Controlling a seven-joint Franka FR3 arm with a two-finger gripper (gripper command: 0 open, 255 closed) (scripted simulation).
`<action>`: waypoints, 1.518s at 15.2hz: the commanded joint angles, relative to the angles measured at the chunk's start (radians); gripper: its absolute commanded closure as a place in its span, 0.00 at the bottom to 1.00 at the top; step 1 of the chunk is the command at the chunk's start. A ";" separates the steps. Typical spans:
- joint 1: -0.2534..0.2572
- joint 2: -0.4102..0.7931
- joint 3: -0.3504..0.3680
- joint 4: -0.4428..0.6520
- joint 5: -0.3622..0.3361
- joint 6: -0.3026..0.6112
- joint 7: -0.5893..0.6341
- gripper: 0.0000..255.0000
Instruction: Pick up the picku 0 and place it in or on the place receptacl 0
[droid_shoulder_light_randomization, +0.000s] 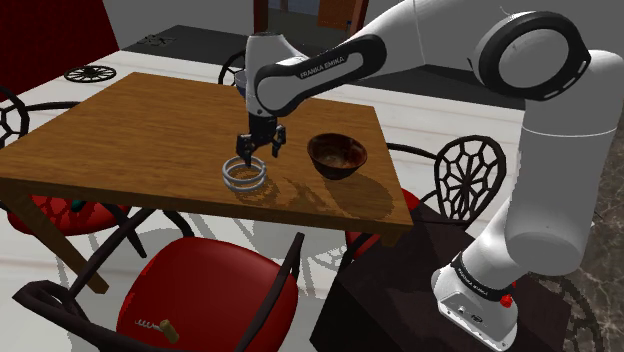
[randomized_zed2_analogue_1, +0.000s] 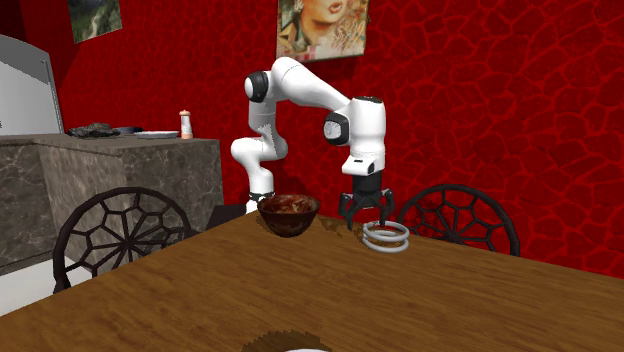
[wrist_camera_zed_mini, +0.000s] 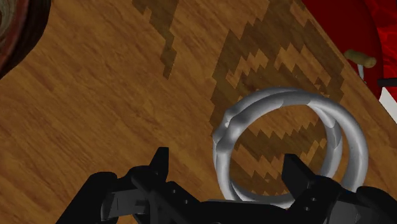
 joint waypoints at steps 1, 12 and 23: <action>0.003 0.016 -0.002 -0.009 -0.004 0.025 0.004 0.00; 0.005 0.026 -0.003 -0.016 -0.007 0.042 0.006 1.00; 0.003 0.007 0.000 -0.003 -0.002 0.010 0.003 1.00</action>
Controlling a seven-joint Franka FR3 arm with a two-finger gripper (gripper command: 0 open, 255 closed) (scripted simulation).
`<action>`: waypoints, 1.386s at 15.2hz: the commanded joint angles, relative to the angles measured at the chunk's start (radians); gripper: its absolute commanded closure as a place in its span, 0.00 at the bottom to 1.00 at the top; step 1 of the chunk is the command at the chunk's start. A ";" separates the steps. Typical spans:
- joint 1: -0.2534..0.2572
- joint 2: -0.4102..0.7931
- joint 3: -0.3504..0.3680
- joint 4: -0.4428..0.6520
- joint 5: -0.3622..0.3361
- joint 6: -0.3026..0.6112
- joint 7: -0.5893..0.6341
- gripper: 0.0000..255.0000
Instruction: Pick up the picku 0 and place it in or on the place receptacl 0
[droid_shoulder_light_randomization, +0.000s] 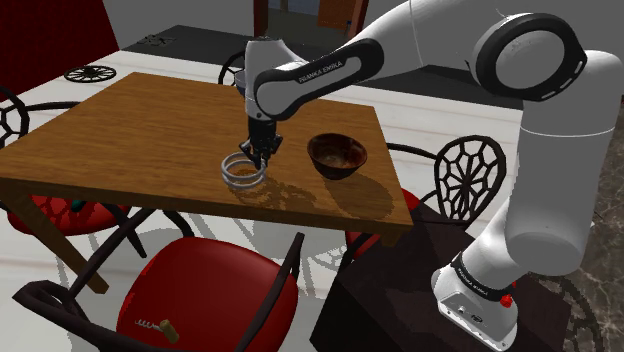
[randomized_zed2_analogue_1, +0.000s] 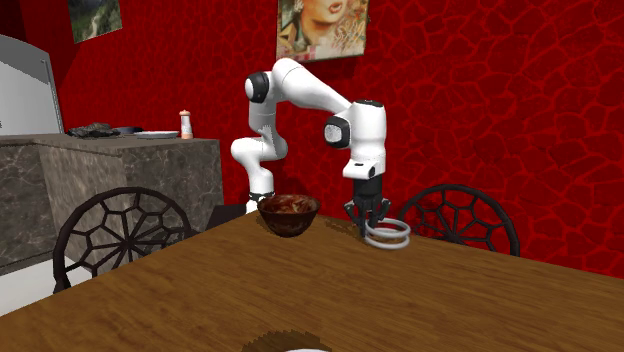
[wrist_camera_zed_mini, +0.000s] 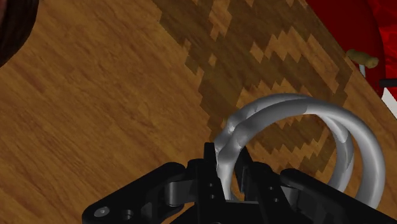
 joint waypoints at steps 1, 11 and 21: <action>-0.002 -0.011 0.001 0.009 0.003 -0.019 -0.003 1.00; -0.006 -0.063 0.009 0.071 0.018 -0.133 -0.008 1.00; -0.007 -0.097 0.013 0.159 0.027 -0.253 -0.010 1.00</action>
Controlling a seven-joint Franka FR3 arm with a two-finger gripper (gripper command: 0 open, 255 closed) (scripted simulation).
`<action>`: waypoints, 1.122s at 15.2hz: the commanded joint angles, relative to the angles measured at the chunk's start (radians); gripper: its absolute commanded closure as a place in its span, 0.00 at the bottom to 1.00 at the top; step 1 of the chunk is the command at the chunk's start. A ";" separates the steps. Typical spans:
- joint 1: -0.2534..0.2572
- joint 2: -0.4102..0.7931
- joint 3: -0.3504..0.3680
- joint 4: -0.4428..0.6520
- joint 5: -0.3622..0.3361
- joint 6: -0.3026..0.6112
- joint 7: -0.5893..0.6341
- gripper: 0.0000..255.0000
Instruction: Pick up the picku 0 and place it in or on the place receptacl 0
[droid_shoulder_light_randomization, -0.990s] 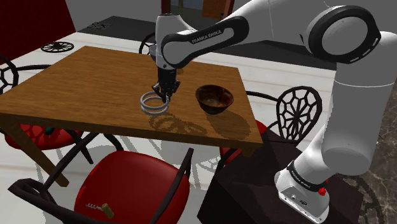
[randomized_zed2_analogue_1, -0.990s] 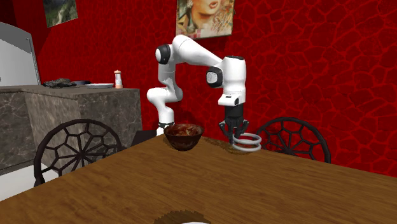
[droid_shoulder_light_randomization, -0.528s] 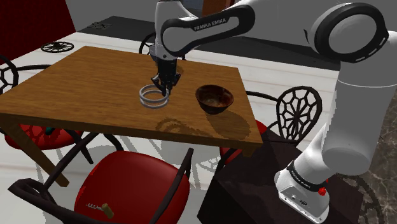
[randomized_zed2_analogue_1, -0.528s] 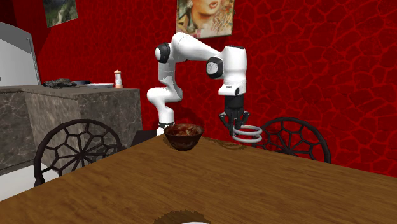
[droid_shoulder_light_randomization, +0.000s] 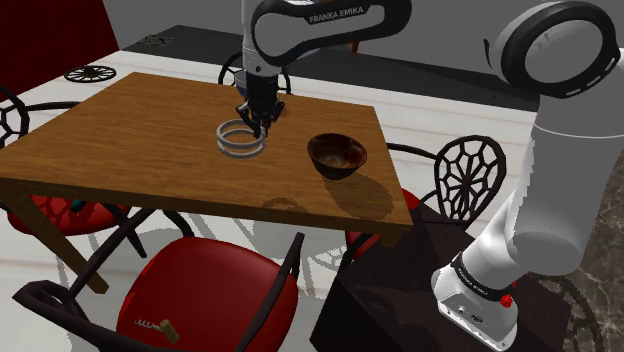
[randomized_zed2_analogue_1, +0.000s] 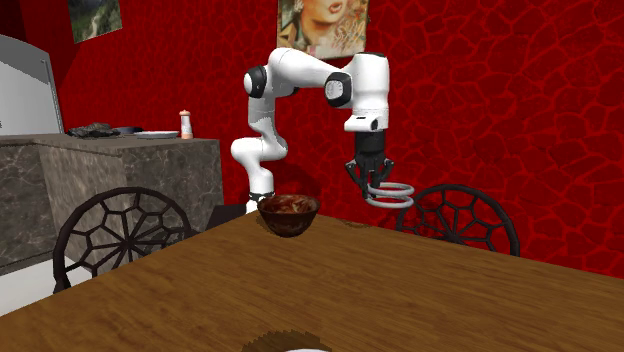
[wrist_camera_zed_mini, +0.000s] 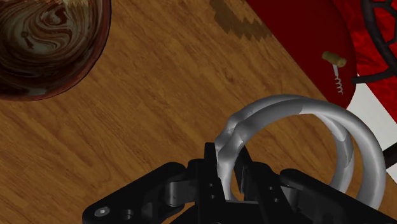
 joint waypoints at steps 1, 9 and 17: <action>-0.001 -0.009 0.001 0.015 0.002 -0.024 -0.001 1.00; 0.001 -0.019 0.003 0.098 0.005 -0.117 -0.001 1.00; -0.111 -0.281 -0.040 -0.243 0.078 -0.036 -0.162 1.00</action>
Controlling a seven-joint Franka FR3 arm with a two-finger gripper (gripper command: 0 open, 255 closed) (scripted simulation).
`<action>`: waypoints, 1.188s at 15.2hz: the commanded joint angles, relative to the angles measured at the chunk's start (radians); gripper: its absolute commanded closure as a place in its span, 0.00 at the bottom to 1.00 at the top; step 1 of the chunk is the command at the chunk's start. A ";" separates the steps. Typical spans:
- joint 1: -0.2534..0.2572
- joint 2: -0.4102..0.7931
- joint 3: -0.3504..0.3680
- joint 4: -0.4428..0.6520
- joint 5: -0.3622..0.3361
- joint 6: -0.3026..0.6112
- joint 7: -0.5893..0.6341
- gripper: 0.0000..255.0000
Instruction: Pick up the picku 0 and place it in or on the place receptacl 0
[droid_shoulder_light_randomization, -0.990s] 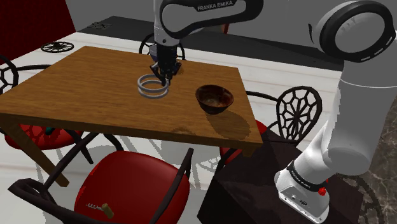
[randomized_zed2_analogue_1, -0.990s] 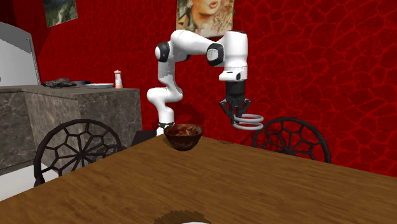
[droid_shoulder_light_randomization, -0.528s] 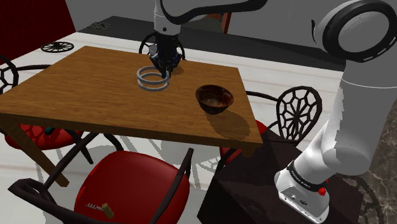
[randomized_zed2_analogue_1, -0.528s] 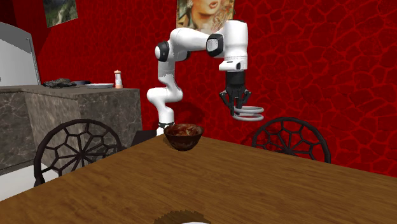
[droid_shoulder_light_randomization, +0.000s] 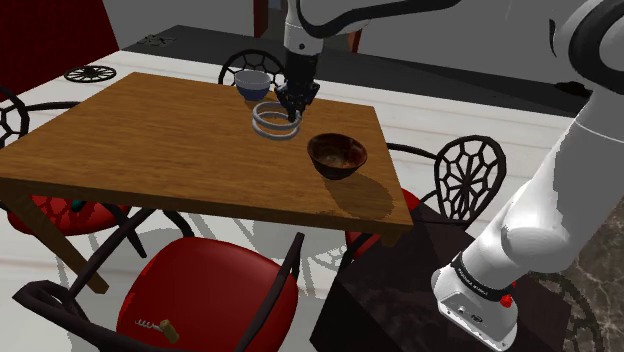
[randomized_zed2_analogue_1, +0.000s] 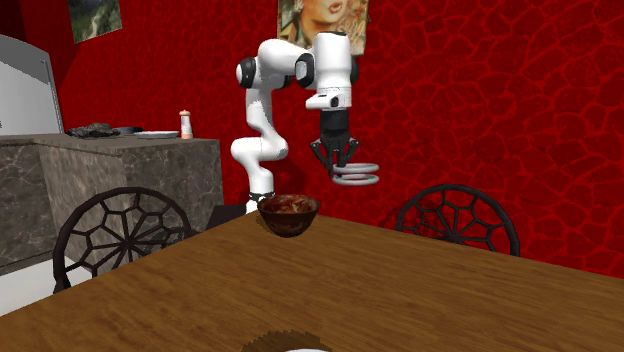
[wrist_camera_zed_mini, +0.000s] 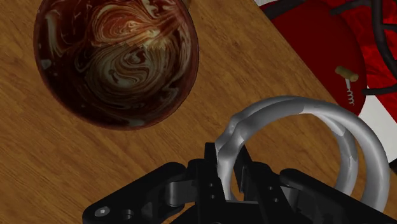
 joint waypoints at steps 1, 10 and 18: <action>-0.024 -0.066 -0.016 -0.081 0.017 0.015 -0.045 1.00; -0.111 -0.289 -0.117 -0.328 0.045 0.032 -0.245 1.00; -0.138 -0.339 -0.159 -0.445 0.041 0.097 -0.317 1.00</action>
